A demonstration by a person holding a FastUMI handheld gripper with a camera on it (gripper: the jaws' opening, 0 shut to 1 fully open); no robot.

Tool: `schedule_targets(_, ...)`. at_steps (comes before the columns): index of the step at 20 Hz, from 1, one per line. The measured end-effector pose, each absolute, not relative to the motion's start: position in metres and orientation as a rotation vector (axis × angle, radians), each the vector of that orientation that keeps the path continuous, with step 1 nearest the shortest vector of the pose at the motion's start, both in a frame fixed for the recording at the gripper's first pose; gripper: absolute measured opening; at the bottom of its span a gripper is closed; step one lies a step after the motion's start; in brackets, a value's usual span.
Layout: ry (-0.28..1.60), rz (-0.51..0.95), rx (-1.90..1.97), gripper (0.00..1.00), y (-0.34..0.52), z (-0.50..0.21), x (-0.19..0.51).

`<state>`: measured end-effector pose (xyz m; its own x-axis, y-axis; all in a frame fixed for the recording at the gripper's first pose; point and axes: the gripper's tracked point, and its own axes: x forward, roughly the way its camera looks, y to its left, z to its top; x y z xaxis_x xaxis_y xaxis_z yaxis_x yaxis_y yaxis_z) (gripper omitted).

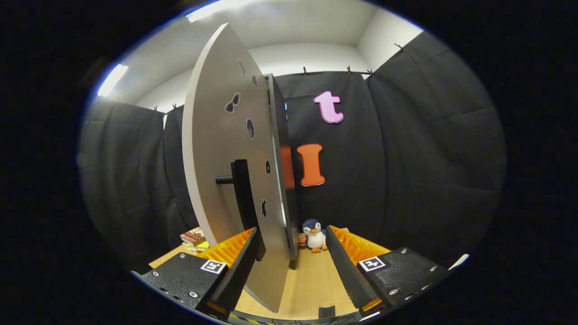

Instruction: Open the shoe cabinet door, grab the shoes and put them into the shoe cabinet, then close the shoe cabinet door.

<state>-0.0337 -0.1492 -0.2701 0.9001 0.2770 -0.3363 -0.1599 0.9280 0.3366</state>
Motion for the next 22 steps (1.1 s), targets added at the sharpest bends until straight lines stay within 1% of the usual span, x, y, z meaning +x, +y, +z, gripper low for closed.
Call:
schedule_targets(5, 0.372, 0.269, 0.249, 0.90, -0.142, -0.267, -0.033)
schedule_targets(11, 0.394, 0.395, 0.290, 0.90, -0.103, -0.260, -0.046)
schedule_targets(16, 0.409, 0.477, 0.283, 0.90, -0.072, -0.258, -0.044)
schedule_targets(19, 0.406, 0.549, 0.271, 0.91, -0.053, -0.252, -0.046)
schedule_targets(22, 0.383, 0.653, 0.317, 0.92, -0.023, -0.242, -0.045)
